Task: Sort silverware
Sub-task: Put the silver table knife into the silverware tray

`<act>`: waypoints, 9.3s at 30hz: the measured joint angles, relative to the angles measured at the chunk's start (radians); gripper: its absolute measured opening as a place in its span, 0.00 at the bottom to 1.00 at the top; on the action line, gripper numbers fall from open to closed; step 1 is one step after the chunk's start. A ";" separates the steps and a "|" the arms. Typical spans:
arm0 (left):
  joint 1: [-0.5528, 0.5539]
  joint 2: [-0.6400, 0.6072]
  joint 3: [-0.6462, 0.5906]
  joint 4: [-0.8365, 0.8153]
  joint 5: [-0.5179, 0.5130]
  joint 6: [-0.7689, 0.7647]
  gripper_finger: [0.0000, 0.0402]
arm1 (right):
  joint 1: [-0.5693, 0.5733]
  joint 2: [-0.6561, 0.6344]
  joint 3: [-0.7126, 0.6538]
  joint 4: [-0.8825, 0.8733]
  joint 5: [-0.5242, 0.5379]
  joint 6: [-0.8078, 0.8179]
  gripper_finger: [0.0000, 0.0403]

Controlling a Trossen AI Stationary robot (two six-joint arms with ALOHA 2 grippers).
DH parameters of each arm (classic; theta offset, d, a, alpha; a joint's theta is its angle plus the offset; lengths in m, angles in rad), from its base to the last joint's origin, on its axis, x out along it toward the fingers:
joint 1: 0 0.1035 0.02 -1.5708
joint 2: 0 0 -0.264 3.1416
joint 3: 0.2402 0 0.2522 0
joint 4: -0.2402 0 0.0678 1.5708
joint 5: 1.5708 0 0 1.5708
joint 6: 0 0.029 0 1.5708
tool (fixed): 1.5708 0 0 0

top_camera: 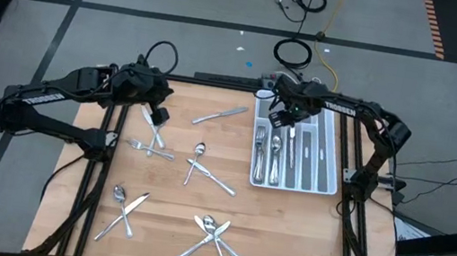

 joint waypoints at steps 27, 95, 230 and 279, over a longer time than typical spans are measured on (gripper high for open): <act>0.000 0.000 0.000 0.002 0.000 0.021 0.03 | -0.108 0.082 0.112 -0.011 -0.055 -0.049 0.46; 0.000 0.000 -0.001 -0.001 0.000 0.022 0.03 | 0.059 -0.188 -0.217 0.056 -0.138 0.409 0.03; 0.162 1.097 0.478 -0.246 0.547 0.175 0.00 | 0.095 -0.363 0.063 -0.176 -0.202 -0.430 0.53; -0.101 0.153 0.473 -0.558 0.089 -0.334 0.03 | 0.346 0.721 1.076 -0.156 -0.136 -1.031 0.53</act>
